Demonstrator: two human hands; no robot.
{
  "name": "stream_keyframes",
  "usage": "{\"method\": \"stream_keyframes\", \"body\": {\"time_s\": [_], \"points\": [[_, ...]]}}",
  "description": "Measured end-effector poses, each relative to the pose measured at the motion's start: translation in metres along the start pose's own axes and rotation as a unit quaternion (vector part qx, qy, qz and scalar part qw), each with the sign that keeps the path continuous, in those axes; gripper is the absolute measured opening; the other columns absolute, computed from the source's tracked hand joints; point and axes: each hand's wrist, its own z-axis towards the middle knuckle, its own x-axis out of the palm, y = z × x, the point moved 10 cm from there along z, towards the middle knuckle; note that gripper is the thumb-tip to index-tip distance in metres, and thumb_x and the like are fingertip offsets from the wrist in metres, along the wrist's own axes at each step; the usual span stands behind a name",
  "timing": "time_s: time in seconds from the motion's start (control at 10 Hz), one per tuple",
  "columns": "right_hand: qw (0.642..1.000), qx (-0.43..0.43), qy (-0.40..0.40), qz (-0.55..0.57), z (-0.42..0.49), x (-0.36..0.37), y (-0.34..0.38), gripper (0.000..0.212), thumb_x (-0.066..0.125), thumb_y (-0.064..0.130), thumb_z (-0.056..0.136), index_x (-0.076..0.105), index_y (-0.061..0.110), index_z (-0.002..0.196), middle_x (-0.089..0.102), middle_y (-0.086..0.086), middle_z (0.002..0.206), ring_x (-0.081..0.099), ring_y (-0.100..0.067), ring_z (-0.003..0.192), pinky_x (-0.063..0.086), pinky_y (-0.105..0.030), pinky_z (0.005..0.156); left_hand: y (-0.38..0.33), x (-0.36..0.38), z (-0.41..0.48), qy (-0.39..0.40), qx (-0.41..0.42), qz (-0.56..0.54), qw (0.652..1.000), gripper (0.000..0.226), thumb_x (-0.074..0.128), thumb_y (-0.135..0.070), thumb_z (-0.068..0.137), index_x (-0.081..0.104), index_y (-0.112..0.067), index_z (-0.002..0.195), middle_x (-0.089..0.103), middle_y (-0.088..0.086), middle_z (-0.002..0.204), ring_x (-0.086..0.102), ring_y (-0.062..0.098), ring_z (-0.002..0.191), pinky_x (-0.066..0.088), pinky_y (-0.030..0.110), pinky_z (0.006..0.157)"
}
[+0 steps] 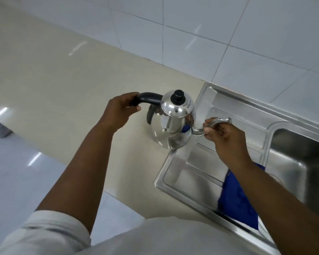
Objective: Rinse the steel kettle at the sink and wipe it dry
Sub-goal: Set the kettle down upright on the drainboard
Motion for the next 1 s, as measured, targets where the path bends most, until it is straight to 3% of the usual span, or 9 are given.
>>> {"method": "stream_keyframes", "body": {"time_s": [0.1, 0.2, 0.3, 0.4, 0.6, 0.7, 0.8, 0.9, 1.0], "points": [[1.000, -0.011, 0.022, -0.005, 0.011, 0.036, 0.005, 0.014, 0.072, 0.034, 0.085, 0.075, 0.029, 0.097, 0.075, 0.018, 0.099, 0.073, -0.015, 0.097, 0.059, -0.050, 0.090, 0.026, -0.025, 0.006, -0.030, -0.034, -0.024, 0.999, 0.040, 0.069, -0.005, 0.082, 0.070, -0.036, 0.108, 0.068, -0.002, 0.093, 0.062, 0.018, 0.091, 0.052, 0.048, 0.087], [0.999, -0.026, 0.041, -0.011, 0.018, 0.066, 0.011, 0.013, 0.068, 0.047, 0.079, 0.073, 0.040, 0.089, 0.075, 0.018, 0.098, 0.073, -0.016, 0.096, 0.058, -0.049, 0.090, 0.040, -0.046, 0.010, -0.052, -0.045, -0.034, 0.997, 0.040, 0.067, -0.002, 0.082, 0.070, -0.032, 0.108, 0.065, -0.002, 0.090, 0.059, 0.016, 0.086, 0.047, 0.039, 0.071], [0.998, -0.038, 0.053, -0.019, 0.022, 0.087, 0.016, 0.012, 0.067, 0.046, 0.080, 0.073, 0.039, 0.088, 0.075, 0.016, 0.095, 0.074, -0.017, 0.094, 0.058, -0.050, 0.089, 0.052, -0.061, 0.013, -0.064, -0.054, -0.036, 0.996, 0.041, 0.066, 0.001, 0.083, 0.070, -0.027, 0.112, 0.065, -0.004, 0.089, 0.059, 0.014, 0.085, 0.046, 0.033, 0.070], [0.997, -0.042, 0.057, -0.028, 0.024, 0.100, 0.016, 0.022, 0.067, 0.043, 0.082, 0.074, 0.025, 0.094, 0.074, 0.020, 0.097, 0.073, -0.015, 0.096, 0.058, -0.050, 0.089, 0.061, -0.071, 0.014, -0.072, -0.057, -0.029, 0.995, 0.041, 0.066, 0.001, 0.083, 0.070, -0.028, 0.111, 0.066, -0.005, 0.090, 0.060, 0.011, 0.086, 0.048, 0.032, 0.074], [0.996, -0.043, 0.060, -0.052, 0.026, 0.112, 0.010, 0.011, 0.070, 0.032, 0.086, 0.074, 0.025, 0.094, 0.073, 0.025, 0.093, 0.072, -0.014, 0.092, 0.058, -0.050, 0.089, 0.068, -0.076, 0.013, -0.076, -0.049, -0.056, 0.994, 0.049, 0.065, 0.003, 0.083, 0.070, -0.044, 0.097, 0.066, 0.000, 0.092, 0.059, 0.012, 0.084, 0.044, 0.032, 0.068], [0.994, -0.059, 0.053, -0.081, 0.025, 0.113, 0.015, 0.007, 0.072, 0.021, 0.090, 0.073, 0.017, 0.095, 0.072, 0.017, 0.091, 0.071, -0.011, 0.092, 0.059, -0.039, 0.089, 0.072, -0.072, 0.012, -0.072, -0.043, -0.080, 0.993, 0.047, 0.062, 0.005, 0.084, 0.069, -0.037, 0.102, 0.066, -0.004, 0.089, 0.057, 0.008, 0.083, 0.041, 0.026, 0.063], [0.990, -0.075, 0.049, -0.109, 0.022, 0.113, 0.021, 0.008, 0.072, 0.021, 0.090, 0.073, 0.016, 0.095, 0.069, 0.021, 0.090, 0.067, 0.005, 0.088, 0.056, -0.023, 0.084, 0.078, -0.073, 0.010, -0.088, -0.048, -0.113, 0.989, 0.047, 0.062, 0.006, 0.085, 0.068, -0.033, 0.110, 0.070, -0.013, 0.094, 0.060, 0.005, 0.090, 0.045, 0.023, 0.073], [0.989, -0.079, 0.054, -0.116, 0.022, 0.114, 0.021, 0.007, 0.072, 0.021, 0.089, 0.073, 0.016, 0.095, 0.068, 0.023, 0.092, 0.064, 0.013, 0.085, 0.051, -0.017, 0.084, 0.086, -0.067, 0.010, -0.094, -0.062, -0.140, 0.984, 0.047, 0.062, 0.002, 0.088, 0.063, -0.026, 0.126, 0.069, -0.008, 0.110, 0.062, 0.003, 0.101, 0.048, 0.020, 0.086], [0.987, -0.052, 0.084, -0.124, 0.017, 0.116, 0.020, 0.026, 0.073, 0.023, 0.089, 0.070, 0.017, 0.114, 0.071, 0.011, 0.102, 0.064, 0.005, 0.097, 0.051, -0.017, 0.090, 0.091, -0.068, 0.007, -0.112, -0.096, -0.081, 0.986, 0.052, 0.060, -0.005, 0.093, 0.052, -0.030, 0.137, 0.062, -0.007, 0.122, 0.057, 0.005, 0.116, 0.047, 0.024, 0.093]]}}
